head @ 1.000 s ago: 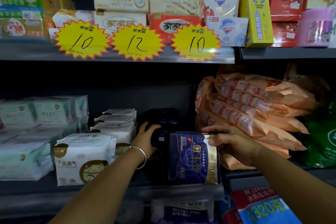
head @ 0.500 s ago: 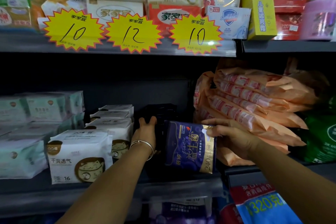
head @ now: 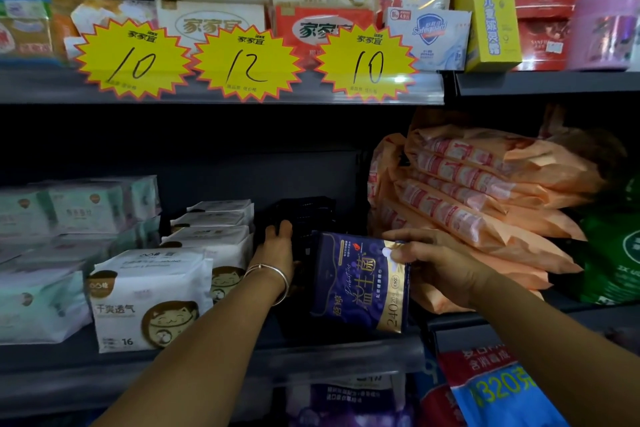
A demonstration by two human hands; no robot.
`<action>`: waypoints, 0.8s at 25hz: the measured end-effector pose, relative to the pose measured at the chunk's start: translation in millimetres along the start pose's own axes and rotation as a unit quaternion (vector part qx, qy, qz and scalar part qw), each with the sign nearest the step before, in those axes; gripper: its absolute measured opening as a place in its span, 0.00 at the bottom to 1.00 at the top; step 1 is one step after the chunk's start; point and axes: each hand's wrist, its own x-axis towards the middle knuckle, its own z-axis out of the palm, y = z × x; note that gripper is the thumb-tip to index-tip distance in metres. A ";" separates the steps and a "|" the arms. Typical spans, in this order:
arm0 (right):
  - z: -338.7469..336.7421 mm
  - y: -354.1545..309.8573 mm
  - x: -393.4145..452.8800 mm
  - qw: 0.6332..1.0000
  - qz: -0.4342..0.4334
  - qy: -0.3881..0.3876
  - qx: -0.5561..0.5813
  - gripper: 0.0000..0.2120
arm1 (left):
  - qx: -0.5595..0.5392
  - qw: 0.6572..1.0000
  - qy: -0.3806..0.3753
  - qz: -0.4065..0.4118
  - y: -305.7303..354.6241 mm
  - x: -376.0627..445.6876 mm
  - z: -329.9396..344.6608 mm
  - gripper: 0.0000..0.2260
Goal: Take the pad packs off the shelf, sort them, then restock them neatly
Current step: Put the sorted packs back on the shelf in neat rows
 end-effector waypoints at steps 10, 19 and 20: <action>19.3 0.8 5.3 0.994 -0.011 0.063 0.089 0.20 | -0.172 0.985 0.022 0.005 -22.7 -9.2 -23.3 0.16; 60.7 -3.0 -18.1 0.984 -0.041 0.139 0.104 0.16 | -0.527 0.801 -0.243 -0.147 6.5 -81.3 -69.8 0.22; 63.5 -6.2 -21.6 0.986 -0.052 0.139 0.068 0.22 | -0.525 0.797 -0.248 -0.165 4.3 -80.1 -74.5 0.25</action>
